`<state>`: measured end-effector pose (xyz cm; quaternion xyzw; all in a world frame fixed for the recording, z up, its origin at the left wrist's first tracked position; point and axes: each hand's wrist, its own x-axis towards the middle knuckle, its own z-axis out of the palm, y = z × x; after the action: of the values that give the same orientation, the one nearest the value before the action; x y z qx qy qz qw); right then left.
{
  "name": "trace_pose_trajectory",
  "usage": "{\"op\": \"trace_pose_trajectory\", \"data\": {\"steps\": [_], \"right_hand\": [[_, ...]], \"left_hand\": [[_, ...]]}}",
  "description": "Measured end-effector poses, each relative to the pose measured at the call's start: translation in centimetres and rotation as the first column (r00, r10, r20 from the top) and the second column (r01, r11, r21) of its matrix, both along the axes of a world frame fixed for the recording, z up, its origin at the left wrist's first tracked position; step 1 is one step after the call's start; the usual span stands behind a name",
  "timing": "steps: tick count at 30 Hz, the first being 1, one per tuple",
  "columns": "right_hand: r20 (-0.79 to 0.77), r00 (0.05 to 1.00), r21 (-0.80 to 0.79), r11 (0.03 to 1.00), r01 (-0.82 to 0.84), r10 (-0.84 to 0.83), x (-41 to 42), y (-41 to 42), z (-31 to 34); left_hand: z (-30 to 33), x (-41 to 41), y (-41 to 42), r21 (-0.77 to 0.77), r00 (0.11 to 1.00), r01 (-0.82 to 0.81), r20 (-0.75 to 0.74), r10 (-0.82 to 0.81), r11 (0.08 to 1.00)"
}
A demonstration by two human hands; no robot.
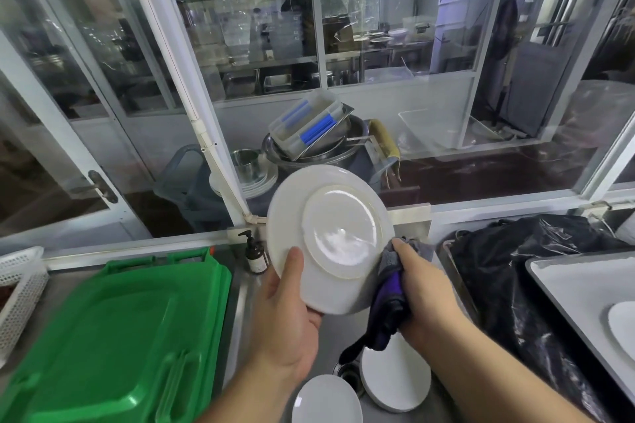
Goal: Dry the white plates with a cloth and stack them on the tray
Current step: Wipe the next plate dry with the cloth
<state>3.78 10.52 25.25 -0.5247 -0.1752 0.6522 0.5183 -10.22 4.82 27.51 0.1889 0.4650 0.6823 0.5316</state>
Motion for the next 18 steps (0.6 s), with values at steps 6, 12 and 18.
{"op": "trace_pose_trajectory", "data": {"steps": [6,12,18], "right_hand": [[0.090,0.994,0.076,0.995,-0.071,0.065,1.9,1.1,0.5],[0.361,0.913,0.170,0.949,-0.266,0.191,3.7,1.1,3.7],[0.383,0.910,0.145,0.962,-0.231,0.161,3.3,1.0,3.2]], "left_hand": [[0.5,-2.6,0.5,-0.051,0.989,0.150,-0.004,-0.151,0.987],[3.0,-5.4,1.0,-0.167,0.922,0.328,-0.156,-0.353,0.930],[3.1,-3.9,0.5,-0.137,0.930,0.234,-0.256,-0.263,0.963]]}}
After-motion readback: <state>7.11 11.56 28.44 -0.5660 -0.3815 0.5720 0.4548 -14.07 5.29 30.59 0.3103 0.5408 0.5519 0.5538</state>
